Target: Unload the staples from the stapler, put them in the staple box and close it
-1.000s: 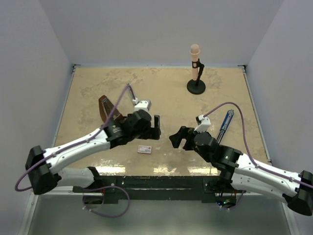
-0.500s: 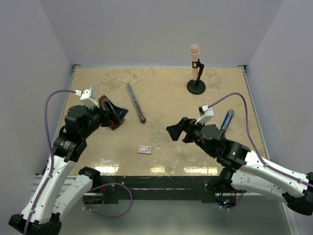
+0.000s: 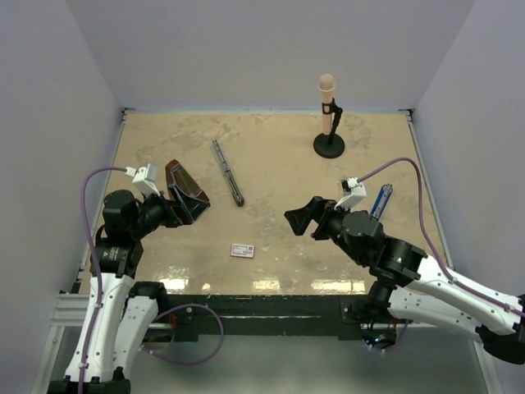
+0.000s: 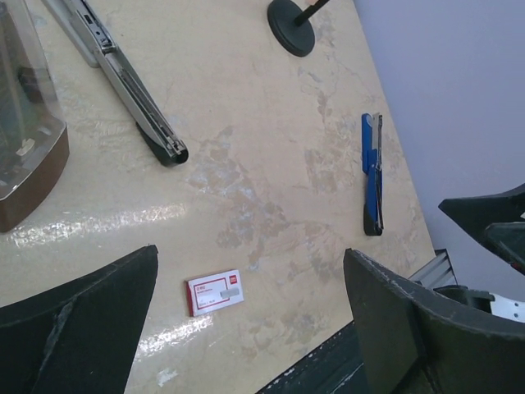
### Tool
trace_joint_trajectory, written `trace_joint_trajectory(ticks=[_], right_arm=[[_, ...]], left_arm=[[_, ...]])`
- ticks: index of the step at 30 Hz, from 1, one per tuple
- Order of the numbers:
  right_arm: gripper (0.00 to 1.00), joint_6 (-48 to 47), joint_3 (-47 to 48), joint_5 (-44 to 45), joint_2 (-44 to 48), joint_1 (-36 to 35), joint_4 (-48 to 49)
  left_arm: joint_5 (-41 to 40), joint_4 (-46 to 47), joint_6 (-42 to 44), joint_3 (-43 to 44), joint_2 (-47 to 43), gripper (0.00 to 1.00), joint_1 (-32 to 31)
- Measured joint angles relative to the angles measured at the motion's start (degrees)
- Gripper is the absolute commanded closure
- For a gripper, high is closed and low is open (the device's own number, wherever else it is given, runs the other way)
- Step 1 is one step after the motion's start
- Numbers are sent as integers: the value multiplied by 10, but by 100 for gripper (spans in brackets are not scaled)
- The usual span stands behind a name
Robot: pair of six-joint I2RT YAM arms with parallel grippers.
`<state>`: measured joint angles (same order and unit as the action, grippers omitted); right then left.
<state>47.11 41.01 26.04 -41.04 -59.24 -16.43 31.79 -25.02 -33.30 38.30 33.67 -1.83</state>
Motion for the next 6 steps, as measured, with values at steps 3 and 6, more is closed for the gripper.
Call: trace_joint_trajectory(ticks=[3,6], right_arm=[[1,0,0,3,10,0,0],[1,0,0,4,9,0,0]], left_arm=[[7,-1,0,-1,-9,0,0],[10,-1,0,-1,-16,0,0]])
